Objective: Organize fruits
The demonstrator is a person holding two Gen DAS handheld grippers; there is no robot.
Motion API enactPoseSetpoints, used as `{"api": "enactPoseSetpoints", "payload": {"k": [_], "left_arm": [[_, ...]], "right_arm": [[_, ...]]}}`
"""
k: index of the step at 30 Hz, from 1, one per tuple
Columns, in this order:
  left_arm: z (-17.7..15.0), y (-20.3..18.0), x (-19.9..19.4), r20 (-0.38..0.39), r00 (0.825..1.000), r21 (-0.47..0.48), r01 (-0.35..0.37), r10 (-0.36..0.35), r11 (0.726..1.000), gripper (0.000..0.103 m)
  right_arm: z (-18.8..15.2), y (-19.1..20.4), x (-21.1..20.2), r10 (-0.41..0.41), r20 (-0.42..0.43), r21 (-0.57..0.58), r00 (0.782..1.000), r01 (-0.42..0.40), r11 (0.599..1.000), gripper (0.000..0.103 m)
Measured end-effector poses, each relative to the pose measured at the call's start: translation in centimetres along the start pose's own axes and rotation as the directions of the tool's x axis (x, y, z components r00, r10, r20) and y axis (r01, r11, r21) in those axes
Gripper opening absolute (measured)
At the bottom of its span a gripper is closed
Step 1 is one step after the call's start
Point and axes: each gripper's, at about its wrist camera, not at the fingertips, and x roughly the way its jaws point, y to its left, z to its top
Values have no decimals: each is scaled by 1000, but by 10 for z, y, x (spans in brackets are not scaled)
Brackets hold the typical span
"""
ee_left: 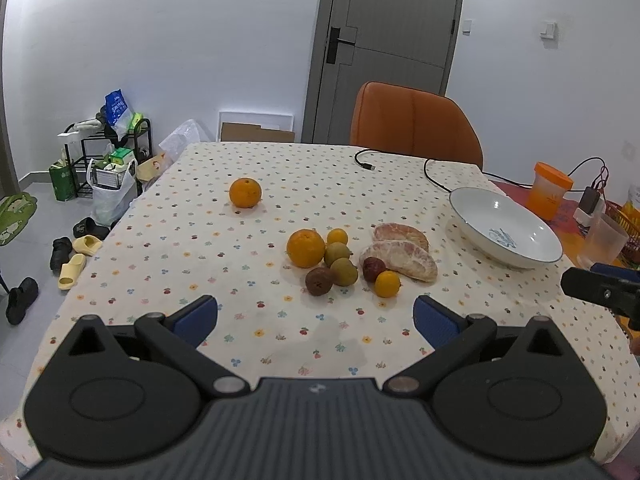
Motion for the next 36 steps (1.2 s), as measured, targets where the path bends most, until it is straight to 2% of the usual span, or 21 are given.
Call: {"api": "enactPoseSetpoints", "payload": {"k": [15, 30, 34, 36], "left_arm": [[-2, 9, 23, 28, 1000, -24, 12, -11, 1000, 101], [-2, 23, 49, 34, 999, -78, 19, -16, 997, 101], [0, 26, 59, 8, 1000, -95, 25, -24, 995, 88], [0, 26, 65, -6, 1000, -101, 26, -27, 995, 78]], "right_arm": [[-9, -6, 33, 64, -42, 36, 997, -63, 997, 103], [-3, -5, 71, 63, -76, 6, 995, -62, 998, 103], [-2, -4, 80, 66, -78, 0, 995, -67, 998, 102], [-1, -3, 85, 67, -83, -7, 994, -68, 998, 96]]}}
